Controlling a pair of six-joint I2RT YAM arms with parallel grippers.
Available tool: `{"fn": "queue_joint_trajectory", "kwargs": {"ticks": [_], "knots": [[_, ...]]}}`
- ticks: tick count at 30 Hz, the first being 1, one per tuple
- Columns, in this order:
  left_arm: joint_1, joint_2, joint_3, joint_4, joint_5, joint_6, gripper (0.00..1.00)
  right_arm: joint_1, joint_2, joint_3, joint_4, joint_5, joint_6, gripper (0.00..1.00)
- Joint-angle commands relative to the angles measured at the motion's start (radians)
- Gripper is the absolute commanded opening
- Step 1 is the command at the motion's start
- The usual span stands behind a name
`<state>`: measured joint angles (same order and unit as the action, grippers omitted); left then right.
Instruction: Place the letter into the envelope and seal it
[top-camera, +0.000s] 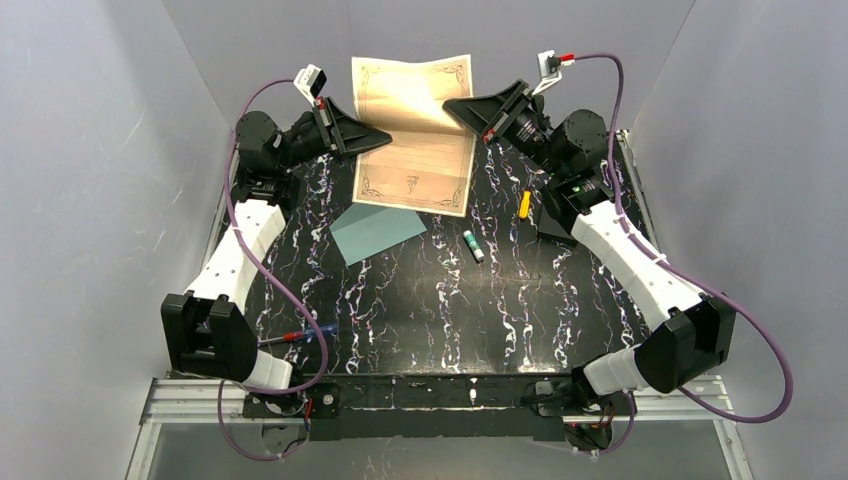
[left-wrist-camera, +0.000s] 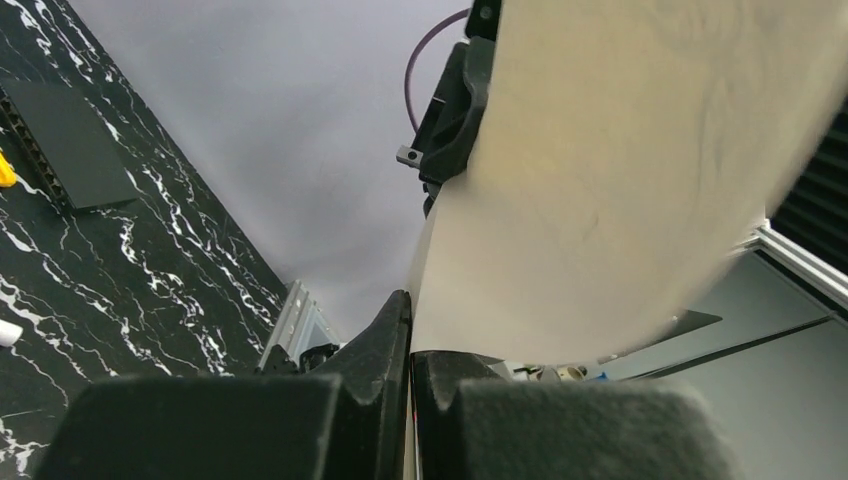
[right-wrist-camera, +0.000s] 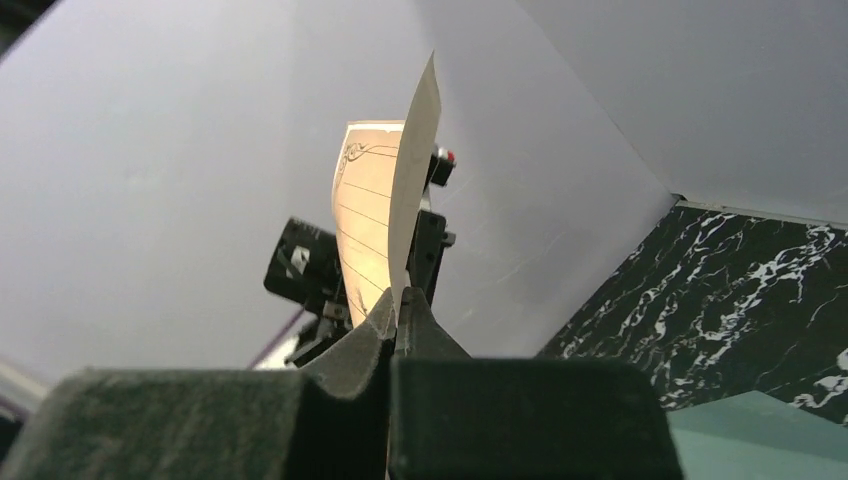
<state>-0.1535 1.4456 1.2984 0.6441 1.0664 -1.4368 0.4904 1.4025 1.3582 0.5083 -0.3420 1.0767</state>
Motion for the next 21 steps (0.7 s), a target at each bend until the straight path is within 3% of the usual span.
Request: {"fn": "queue_joint_trajectory", "kwargs": {"ticks": [1, 4, 7, 9, 12, 17, 21], "knots": [[0.013, -0.009, -0.011, 0.034, -0.002, -0.068, 0.00, -0.007, -0.051, 0.011, 0.048, -0.249, -0.261, 0.01], [0.014, -0.001, -0.016, 0.034, -0.006, -0.100, 0.00, -0.007, -0.069, 0.024, -0.055, -0.307, -0.378, 0.08], [0.015, 0.007, -0.021, 0.034, -0.003, -0.108, 0.00, -0.007, -0.084, 0.044, -0.168, -0.342, -0.469, 0.28], [0.018, 0.011, -0.030, 0.035, -0.002, -0.102, 0.00, -0.007, -0.096, 0.057, -0.238, -0.361, -0.516, 0.46], [0.025, 0.017, -0.054, 0.035, 0.006, -0.080, 0.00, -0.007, -0.123, 0.068, -0.340, -0.378, -0.579, 0.61], [0.033, 0.038, -0.090, 0.035, 0.040, -0.029, 0.00, -0.007, -0.149, 0.090, -0.394, -0.495, -0.582, 0.73], [0.037, 0.044, -0.110, 0.034, 0.068, 0.029, 0.00, -0.007, -0.166, 0.110, -0.326, -0.585, -0.499, 0.76]]}}
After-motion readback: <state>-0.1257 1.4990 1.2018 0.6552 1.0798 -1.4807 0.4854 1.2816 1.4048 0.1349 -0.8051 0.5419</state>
